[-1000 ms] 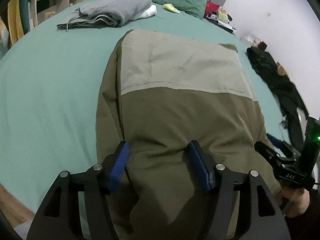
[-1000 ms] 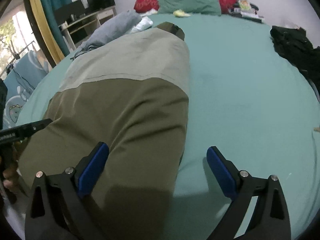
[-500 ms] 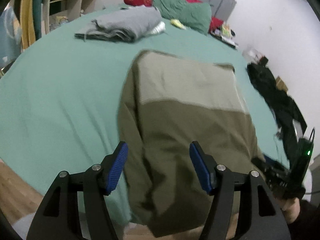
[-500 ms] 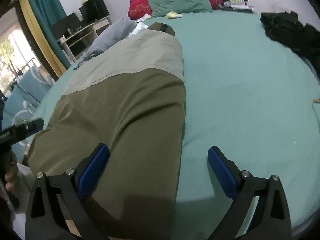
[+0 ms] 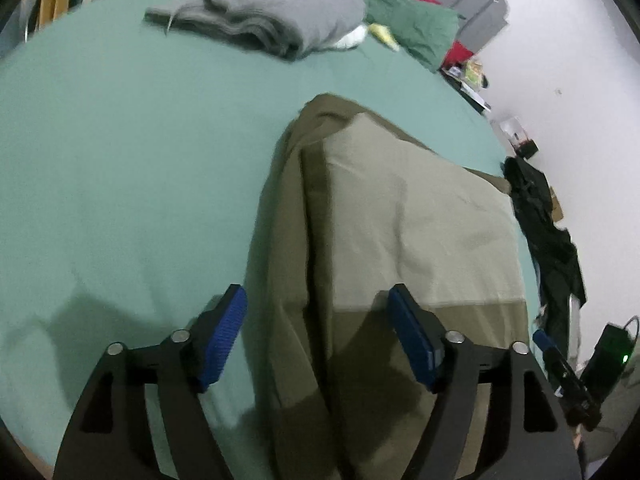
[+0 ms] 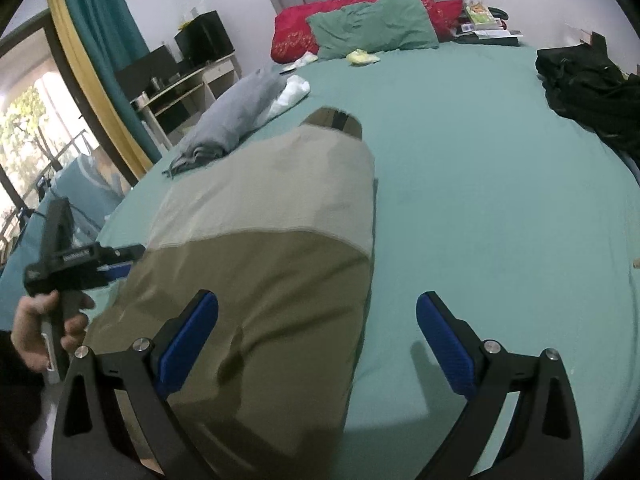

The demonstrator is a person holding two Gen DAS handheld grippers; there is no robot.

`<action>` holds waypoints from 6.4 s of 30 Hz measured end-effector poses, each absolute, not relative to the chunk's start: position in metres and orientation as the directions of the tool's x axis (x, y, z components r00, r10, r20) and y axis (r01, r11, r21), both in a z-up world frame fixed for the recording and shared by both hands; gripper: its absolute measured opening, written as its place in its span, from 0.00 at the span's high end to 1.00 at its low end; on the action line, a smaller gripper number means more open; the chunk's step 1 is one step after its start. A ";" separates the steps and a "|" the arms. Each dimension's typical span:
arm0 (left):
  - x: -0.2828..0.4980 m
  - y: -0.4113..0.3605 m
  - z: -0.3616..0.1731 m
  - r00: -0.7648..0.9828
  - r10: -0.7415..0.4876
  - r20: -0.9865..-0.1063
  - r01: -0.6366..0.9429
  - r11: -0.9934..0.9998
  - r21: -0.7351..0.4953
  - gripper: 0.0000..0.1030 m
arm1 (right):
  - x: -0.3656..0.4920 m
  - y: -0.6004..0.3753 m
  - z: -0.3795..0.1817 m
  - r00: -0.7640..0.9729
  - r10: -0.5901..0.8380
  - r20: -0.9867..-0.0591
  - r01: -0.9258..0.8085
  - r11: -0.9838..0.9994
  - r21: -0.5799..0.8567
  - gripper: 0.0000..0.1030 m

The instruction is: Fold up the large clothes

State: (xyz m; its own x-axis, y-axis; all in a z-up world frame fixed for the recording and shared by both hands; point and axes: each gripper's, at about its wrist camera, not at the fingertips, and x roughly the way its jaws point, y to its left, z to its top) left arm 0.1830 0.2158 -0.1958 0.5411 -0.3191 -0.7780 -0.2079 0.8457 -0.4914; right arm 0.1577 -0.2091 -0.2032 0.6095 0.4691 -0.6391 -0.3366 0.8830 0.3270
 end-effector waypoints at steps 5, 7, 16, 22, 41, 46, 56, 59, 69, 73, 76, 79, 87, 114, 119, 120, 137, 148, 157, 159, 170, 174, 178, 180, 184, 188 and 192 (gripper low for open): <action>0.208 0.222 -0.221 0.492 -0.411 -0.767 -0.254 0.776 -0.578 0.11 | 0.196 -0.212 -0.212 0.574 0.513 -0.638 -0.324 0.858 0.398 0.05; 0.211 0.215 -0.221 0.479 -0.402 -0.780 -0.238 0.796 -0.557 0.11 | 0.212 -0.211 -0.218 0.552 0.519 -0.652 -0.312 0.854 0.416 0.05; 0.206 0.172 -0.226 0.378 -0.659 -0.650 -0.027 0.694 -0.720 0.11 | 0.238 -0.208 -0.261 0.450 0.628 -0.635 -0.281 0.774 0.567 0.05; 0.210 0.148 -0.226 0.341 -0.643 -0.686 0.027 0.736 -0.677 0.11 | 0.234 -0.202 -0.264 0.436 0.645 -0.628 -0.303 0.762 0.572 0.05; 0.192 0.089 -0.190 0.470 -0.472 -0.746 0.177 0.879 -0.443 0.69 | 0.190 -0.147 -0.222 0.434 0.645 -0.629 -0.507 0.752 0.421 0.61; 0.177 0.087 -0.166 0.535 -0.445 -0.718 0.172 0.890 -0.423 0.72 | 0.170 -0.133 -0.194 0.500 0.623 -0.601 -0.559 0.763 0.325 0.64; 0.155 0.113 -0.126 0.660 -0.404 -0.634 0.186 0.905 -0.383 0.73 | 0.159 -0.116 -0.158 0.546 0.652 -0.525 -0.597 0.743 0.301 0.65; 0.154 0.113 -0.113 0.695 -0.378 -0.611 0.181 0.915 -0.360 0.73 | 0.160 -0.106 -0.150 0.552 0.671 -0.496 -0.615 0.729 0.301 0.65; 0.148 0.202 -0.062 0.727 -0.248 -0.640 0.139 0.966 -0.216 0.73 | 0.161 -0.032 -0.134 0.512 0.774 -0.372 -0.678 0.630 0.377 0.65; 0.149 0.249 -0.054 0.712 -0.187 -0.677 0.111 0.982 -0.155 0.73 | 0.166 0.012 -0.133 0.483 0.804 -0.346 -0.685 0.593 0.422 0.65; 0.158 0.275 -0.051 0.690 -0.106 -0.716 0.082 0.994 -0.068 0.73 | 0.175 0.048 -0.142 0.451 0.830 -0.327 -0.670 0.557 0.490 0.65; 0.167 0.305 -0.055 0.663 -0.070 -0.745 0.075 0.997 -0.027 0.72 | 0.181 0.073 -0.154 0.423 0.849 -0.315 -0.653 0.527 0.544 0.65; 0.194 0.381 -0.139 0.497 0.085 -0.864 -0.068 0.996 0.059 0.32 | 0.208 0.133 -0.236 0.382 0.764 -0.520 -0.555 0.639 0.533 0.57; 0.102 0.409 -0.134 0.441 0.355 -0.825 -0.487 0.866 0.112 0.17 | 0.199 0.074 -0.231 0.162 0.686 -0.709 -0.590 0.643 0.488 0.12; 0.087 0.381 -0.116 0.460 0.386 -0.800 -0.441 0.881 0.172 0.17 | 0.192 0.065 -0.224 0.174 0.653 -0.737 -0.600 0.664 0.446 0.12; 0.083 0.374 -0.112 0.475 0.386 -0.791 -0.434 0.884 0.172 0.17 | 0.190 0.058 -0.222 0.179 0.650 -0.739 -0.600 0.667 0.441 0.12; 0.045 0.264 -0.105 0.529 0.318 -0.786 -0.403 0.910 0.097 0.17 | 0.169 -0.057 -0.197 0.278 0.614 -0.738 -0.564 0.727 0.392 0.12; 0.048 0.212 -0.079 0.582 0.284 -0.762 -0.341 0.936 0.088 0.17 | 0.159 -0.140 -0.189 0.361 0.593 -0.719 -0.488 0.778 0.397 0.12; 0.053 0.152 -0.039 0.685 0.216 -0.696 -0.268 0.963 0.034 0.17 | 0.150 -0.201 -0.169 0.458 0.552 -0.696 -0.438 0.822 0.364 0.12; 0.055 0.141 -0.029 0.710 0.209 -0.673 -0.258 0.966 0.027 0.17 | 0.147 -0.213 -0.162 0.488 0.538 -0.687 -0.424 0.834 0.352 0.12; 0.045 0.073 0.022 0.820 0.160 -0.550 -0.159 0.986 0.049 0.17 | 0.132 -0.276 -0.108 0.632 0.481 -0.608 -0.355 0.877 0.324 0.12; 0.037 0.056 0.041 0.850 0.157 -0.503 -0.138 0.988 0.074 0.17 | 0.122 -0.298 -0.083 0.694 0.457 -0.557 -0.334 0.889 0.313 0.12; 0.032 0.051 0.059 0.870 0.131 -0.476 -0.128 0.991 0.038 0.17 | 0.110 -0.311 -0.058 0.751 0.418 -0.511 -0.318 0.907 0.275 0.12; 0.029 0.047 0.067 0.883 0.111 -0.455 -0.114 0.993 0.020 0.17 | 0.105 -0.312 -0.049 0.770 0.407 -0.491 -0.313 0.912 0.265 0.12; 0.017 0.040 0.085 0.917 0.129 -0.377 -0.129 0.991 0.024 0.17 | 0.091 -0.313 -0.027 0.805 0.388 -0.449 -0.315 0.921 0.231 0.12; 0.007 0.039 0.100 0.944 0.060 -0.324 -0.070 0.997 -0.019 0.17 | 0.076 -0.310 -0.005 0.832 0.383 -0.403 -0.331 0.923 0.195 0.12; -0.001 0.033 0.108 0.957 0.066 -0.281 -0.073 0.997 -0.015 0.16 | 0.061 -0.303 0.013 0.856 0.376 -0.355 -0.342 0.927 0.155 0.12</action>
